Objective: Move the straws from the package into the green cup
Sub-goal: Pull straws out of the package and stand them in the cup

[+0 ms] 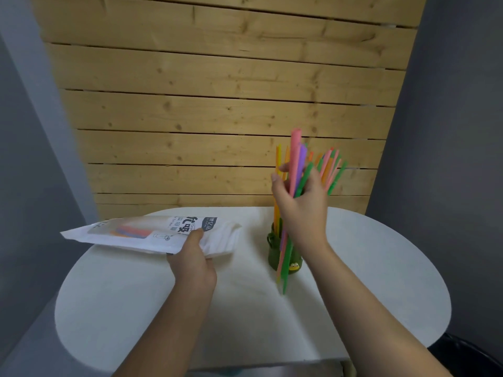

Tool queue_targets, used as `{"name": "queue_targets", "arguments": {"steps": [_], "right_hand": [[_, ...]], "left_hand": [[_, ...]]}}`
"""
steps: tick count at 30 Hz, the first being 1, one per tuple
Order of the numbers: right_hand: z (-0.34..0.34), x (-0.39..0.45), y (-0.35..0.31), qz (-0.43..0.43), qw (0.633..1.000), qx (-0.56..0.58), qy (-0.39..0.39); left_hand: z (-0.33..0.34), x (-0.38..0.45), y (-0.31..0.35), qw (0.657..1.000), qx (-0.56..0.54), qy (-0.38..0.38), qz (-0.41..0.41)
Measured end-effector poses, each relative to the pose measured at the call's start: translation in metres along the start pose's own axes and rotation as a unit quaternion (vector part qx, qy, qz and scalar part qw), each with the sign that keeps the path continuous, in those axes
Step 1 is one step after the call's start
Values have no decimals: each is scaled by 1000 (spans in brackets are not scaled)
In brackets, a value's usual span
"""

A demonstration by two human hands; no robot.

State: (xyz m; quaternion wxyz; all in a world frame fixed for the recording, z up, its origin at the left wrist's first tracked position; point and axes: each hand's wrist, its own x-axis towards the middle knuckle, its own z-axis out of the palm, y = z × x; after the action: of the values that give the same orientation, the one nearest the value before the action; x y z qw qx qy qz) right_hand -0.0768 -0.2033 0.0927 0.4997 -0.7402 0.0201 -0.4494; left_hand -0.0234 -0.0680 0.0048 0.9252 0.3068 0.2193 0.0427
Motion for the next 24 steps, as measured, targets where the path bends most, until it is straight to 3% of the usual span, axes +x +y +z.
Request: {"name": "queue_targets", "arguments": {"steps": [12,24], "right_hand": [[12,-31,46,140,989,32,-24],[16,-39,73,191,981,17,-40]], "left_hand": [[-4,1,6,999,30,12,5],[-6,3,10,999,36,15,5]]}}
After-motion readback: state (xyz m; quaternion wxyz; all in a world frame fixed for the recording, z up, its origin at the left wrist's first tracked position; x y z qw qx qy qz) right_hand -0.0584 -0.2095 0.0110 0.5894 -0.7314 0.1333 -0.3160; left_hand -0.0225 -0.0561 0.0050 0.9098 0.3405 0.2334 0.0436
